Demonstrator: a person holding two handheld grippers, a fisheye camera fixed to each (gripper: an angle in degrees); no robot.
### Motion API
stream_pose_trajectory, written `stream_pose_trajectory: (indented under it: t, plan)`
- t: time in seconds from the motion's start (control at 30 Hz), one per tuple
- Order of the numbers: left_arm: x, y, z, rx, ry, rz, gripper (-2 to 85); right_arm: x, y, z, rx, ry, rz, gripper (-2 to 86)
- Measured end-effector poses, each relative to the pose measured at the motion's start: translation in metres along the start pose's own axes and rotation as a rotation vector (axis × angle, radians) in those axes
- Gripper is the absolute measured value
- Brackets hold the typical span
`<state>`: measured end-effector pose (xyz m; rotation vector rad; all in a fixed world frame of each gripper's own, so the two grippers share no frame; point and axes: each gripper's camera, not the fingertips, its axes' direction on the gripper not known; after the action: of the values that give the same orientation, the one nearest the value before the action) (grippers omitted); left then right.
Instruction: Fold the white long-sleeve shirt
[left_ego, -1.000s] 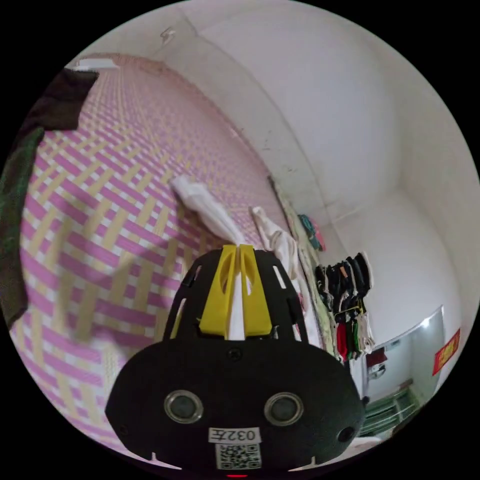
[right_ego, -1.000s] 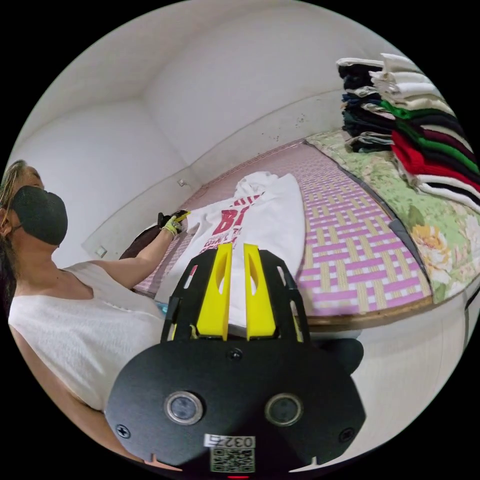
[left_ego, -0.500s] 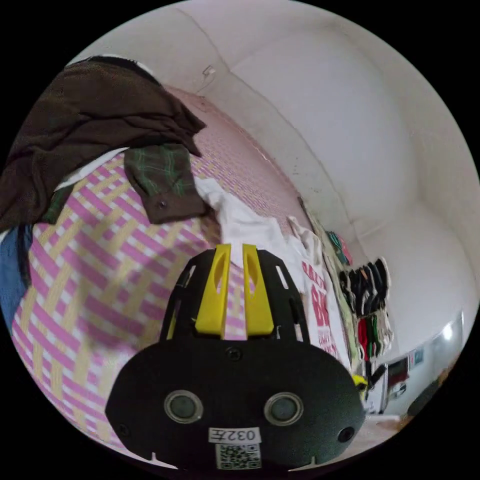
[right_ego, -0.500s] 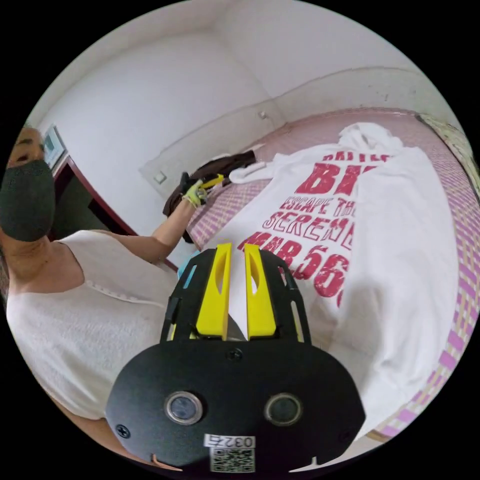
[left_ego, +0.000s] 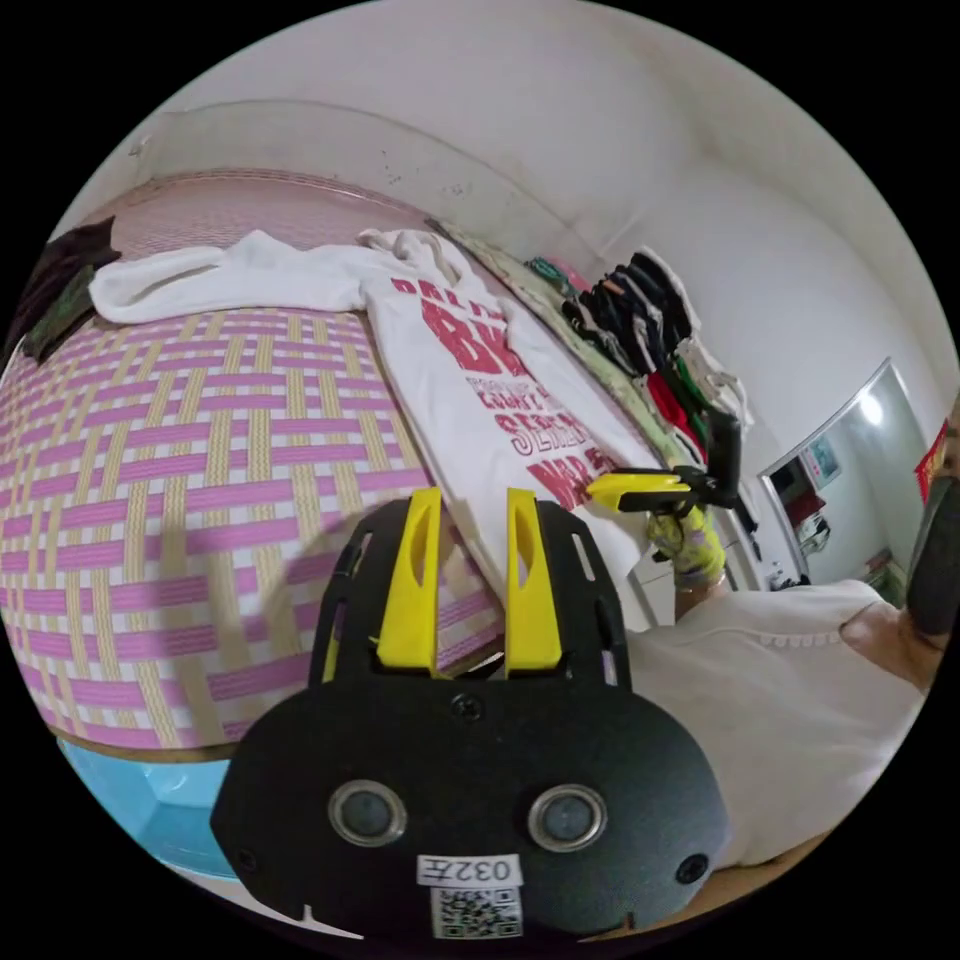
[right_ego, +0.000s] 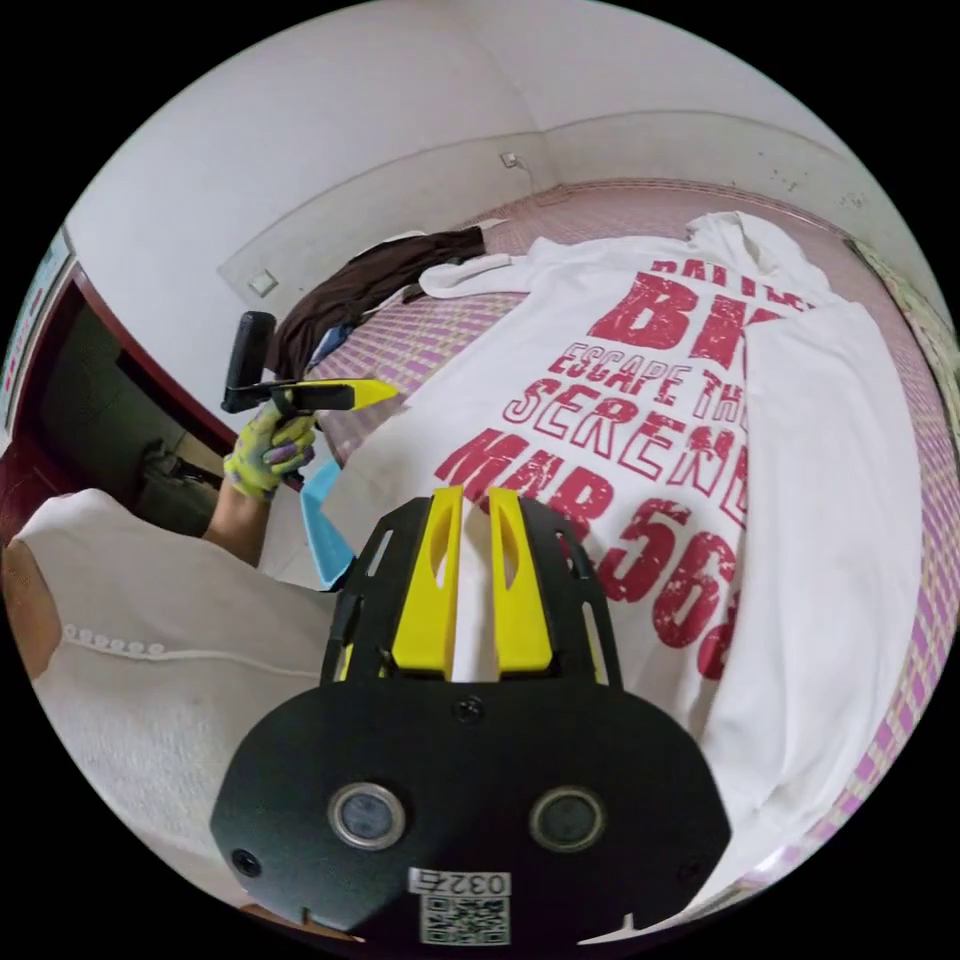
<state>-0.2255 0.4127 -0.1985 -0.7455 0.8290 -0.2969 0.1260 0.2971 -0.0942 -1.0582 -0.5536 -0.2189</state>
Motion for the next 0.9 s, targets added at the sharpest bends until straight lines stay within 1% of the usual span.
stream_pose_trajectory:
  t: [0.07, 0.27, 0.37, 0.47, 0.53, 0.57, 0.63, 0.7, 0.77, 0.83, 0.87, 0.9]
  plan:
    - [0.003, 0.002, 0.014, -0.034, 0.007, 0.0, 6.1, 0.006, 0.006, -0.006, 0.008, 0.033, 0.026, 5.1]
    - [0.012, 0.015, 0.028, -0.002, -0.059, 0.005, 1.4, 0.01, 0.023, -0.012, 0.02, 0.055, 0.061, 2.9]
    - [0.009, 0.021, 0.03, -0.005, -0.022, -0.004, -0.4, 0.0, 0.025, -0.014, -0.019, 0.071, 0.022, 0.0]
    - [0.003, 0.028, 0.03, -0.015, 0.052, -0.006, -0.6, -0.005, 0.027, -0.02, -0.051, 0.096, -0.016, -0.8]
    - [-0.005, 0.031, 0.025, 0.001, 0.11, -0.022, -0.4, 0.002, 0.022, -0.027, -0.087, 0.055, -0.022, -0.9]
    - [-0.013, 0.031, 0.013, 0.053, 0.117, -0.034, 0.1, 0.008, 0.017, -0.037, -0.062, 0.008, -0.026, -0.9]
    - [-0.027, 0.023, -0.013, 0.142, 0.038, -0.055, 1.9, 0.018, 0.007, -0.053, 0.012, -0.034, -0.029, -0.8]
    - [-0.043, -0.003, -0.051, 0.27, -0.153, -0.05, 4.0, 0.035, -0.012, -0.065, 0.113, -0.139, -0.049, -0.7]
    - [-0.058, -0.035, -0.071, 0.333, -0.279, -0.042, 5.0, 0.049, -0.028, -0.064, 0.15, -0.237, -0.054, -0.6]
    - [-0.079, -0.075, -0.082, 0.339, -0.407, -0.046, 6.1, 0.063, -0.04, -0.06, 0.198, -0.315, -0.06, -0.6]
    - [-0.1, -0.1, -0.088, 0.336, -0.527, -0.099, 6.8, 0.077, -0.046, -0.055, 0.214, -0.369, -0.037, -0.6]
    - [-0.13, -0.12, -0.097, 0.342, -0.632, -0.221, 7.3, 0.09, -0.048, -0.05, 0.237, -0.418, -0.026, -0.5]
